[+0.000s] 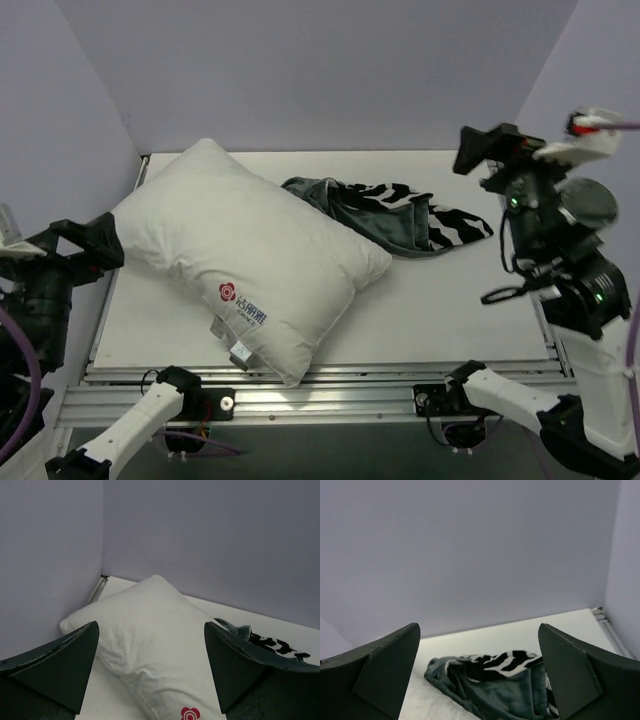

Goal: Remove the pillowcase from the pillow

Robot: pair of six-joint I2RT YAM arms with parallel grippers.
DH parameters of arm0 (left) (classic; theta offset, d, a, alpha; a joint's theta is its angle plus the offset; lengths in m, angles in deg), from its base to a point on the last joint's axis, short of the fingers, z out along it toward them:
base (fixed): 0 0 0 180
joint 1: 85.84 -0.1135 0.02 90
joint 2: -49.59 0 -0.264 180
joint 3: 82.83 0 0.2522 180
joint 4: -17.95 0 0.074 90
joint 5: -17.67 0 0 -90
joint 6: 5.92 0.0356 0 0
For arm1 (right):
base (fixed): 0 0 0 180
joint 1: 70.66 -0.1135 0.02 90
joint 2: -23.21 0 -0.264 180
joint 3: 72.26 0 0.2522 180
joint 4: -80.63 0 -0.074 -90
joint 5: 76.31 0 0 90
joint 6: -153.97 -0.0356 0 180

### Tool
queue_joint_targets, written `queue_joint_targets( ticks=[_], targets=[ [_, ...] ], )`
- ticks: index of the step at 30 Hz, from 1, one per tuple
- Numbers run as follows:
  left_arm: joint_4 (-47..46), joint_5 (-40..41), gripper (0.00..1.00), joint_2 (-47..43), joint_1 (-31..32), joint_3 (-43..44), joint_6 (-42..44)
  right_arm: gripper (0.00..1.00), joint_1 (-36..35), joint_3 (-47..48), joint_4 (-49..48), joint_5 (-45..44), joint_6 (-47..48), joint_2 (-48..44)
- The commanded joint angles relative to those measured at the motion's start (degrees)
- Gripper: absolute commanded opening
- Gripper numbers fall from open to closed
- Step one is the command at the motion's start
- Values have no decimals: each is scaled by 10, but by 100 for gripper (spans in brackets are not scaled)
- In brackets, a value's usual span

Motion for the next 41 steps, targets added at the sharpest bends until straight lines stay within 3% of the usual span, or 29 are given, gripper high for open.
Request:
queue_joint_targets(
  ticks=[1,14,41],
  targets=[
    [3,56,94,-17,-3,25,48,100,1,-22,4,-94,39,-69],
    [-32,156,94,-96,-3,-13,83,100,0,-78,16,-138,127,-219],
    [-26,180,94,-120,5,-98,56,100,0,-147,-8,-165,144,-247]
  ],
)
